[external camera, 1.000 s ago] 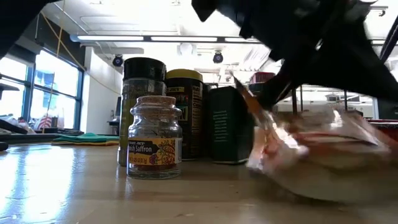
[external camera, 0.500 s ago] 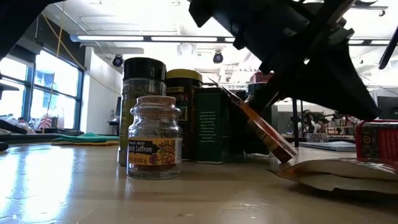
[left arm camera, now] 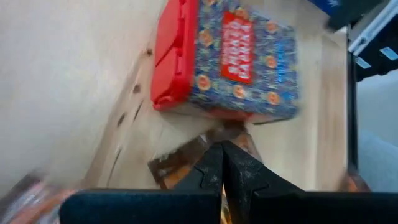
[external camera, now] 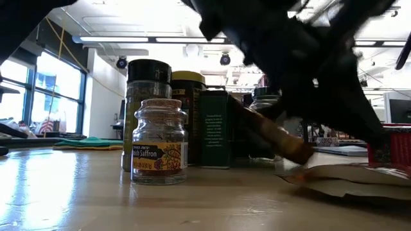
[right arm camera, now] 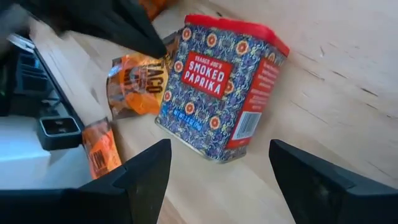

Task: Shelf spices
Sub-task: Put the red seasoning can on the shelf

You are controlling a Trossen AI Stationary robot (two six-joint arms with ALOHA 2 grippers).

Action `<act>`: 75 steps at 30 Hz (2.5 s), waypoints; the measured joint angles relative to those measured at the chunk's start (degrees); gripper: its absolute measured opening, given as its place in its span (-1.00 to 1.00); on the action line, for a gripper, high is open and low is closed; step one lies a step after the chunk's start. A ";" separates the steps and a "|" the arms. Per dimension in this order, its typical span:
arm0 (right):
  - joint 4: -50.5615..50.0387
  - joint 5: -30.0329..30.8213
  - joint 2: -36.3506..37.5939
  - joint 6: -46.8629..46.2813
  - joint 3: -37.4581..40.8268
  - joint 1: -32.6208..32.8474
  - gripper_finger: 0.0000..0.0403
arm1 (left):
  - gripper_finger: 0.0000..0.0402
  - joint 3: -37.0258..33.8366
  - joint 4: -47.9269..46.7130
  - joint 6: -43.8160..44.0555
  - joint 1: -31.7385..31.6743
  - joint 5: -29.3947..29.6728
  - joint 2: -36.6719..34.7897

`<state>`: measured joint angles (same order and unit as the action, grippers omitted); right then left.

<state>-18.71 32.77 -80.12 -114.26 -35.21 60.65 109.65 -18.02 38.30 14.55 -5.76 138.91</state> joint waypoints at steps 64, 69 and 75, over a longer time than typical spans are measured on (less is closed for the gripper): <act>9.04 -13.80 -0.65 27.76 1.91 -16.04 0.33 | -1.00 0.02 4.04 0.98 -1.77 -3.15 2.01; 8.50 -13.16 -0.67 31.49 0.89 -16.03 0.33 | -1.00 -0.01 4.57 -1.04 -1.46 -2.72 2.01; 1.26 -11.51 -0.53 36.80 -5.06 -15.38 0.33 | -1.00 1.08 1.42 -5.46 -0.49 2.73 1.50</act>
<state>-17.45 21.25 -80.65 -77.46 -40.27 45.28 110.73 -16.59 32.84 14.06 -3.03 140.41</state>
